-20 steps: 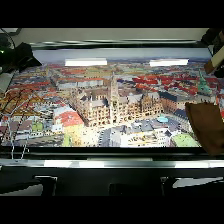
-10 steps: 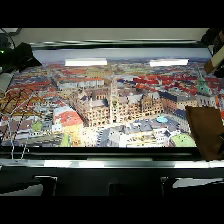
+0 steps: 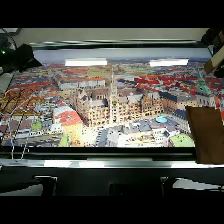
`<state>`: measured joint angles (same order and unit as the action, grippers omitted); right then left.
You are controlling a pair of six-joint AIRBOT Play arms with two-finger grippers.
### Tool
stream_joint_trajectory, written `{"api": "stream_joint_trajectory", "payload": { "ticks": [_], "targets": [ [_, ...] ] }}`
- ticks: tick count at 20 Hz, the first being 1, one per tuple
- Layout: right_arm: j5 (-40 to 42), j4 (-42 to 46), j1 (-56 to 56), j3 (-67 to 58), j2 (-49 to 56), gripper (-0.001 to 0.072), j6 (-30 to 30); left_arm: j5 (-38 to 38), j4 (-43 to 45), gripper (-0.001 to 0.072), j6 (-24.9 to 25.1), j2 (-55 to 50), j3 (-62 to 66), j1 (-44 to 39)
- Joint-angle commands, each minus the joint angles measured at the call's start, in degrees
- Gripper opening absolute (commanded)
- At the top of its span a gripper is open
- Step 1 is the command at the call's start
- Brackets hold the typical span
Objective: Fold the clothes and pants, and hang the long-sleeved shirts on hangers.
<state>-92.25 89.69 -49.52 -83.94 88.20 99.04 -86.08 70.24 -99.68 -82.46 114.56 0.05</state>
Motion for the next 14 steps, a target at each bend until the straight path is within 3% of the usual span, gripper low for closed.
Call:
{"api": "stream_joint_trajectory", "payload": {
  "ticks": [1,3,4,5,6,10,14],
  "targets": [
    [11.69,-20.65,5.44,-3.19,-5.16,0.0243,-12.85,0.07,3.93,0.0023,7.23,-0.98,-2.54,-0.09],
    [11.61,-24.20,14.91,-3.76,-6.34,0.0194,-16.04,1.42,7.74,0.0021,13.92,-0.57,-7.06,-0.98],
    [11.15,-25.11,20.98,-3.76,-6.67,0.0156,-16.15,2.12,9.81,0.0021,14.69,-0.02,-10.12,-1.36],
    [10.73,-25.83,27.02,-3.76,-6.73,0.0053,-16.17,3.10,9.92,0.0021,14.64,0.87,-13.66,-1.16],
    [10.84,-26.10,33.73,-3.76,-6.73,0.0031,-16.15,4.09,9.97,0.0021,14.64,2.08,-17.09,-1.09],
    [13.66,-24.52,53.83,-3.78,-6.73,0.0030,-13.11,5.57,10.01,0.0023,14.38,6.49,-25.00,-1.20],
    [14.45,-20.22,62.31,-3.76,-6.73,0.0031,-9.99,4.04,9.90,0.0023,14.01,6.49,-25.00,-1.22]
  ]
}}
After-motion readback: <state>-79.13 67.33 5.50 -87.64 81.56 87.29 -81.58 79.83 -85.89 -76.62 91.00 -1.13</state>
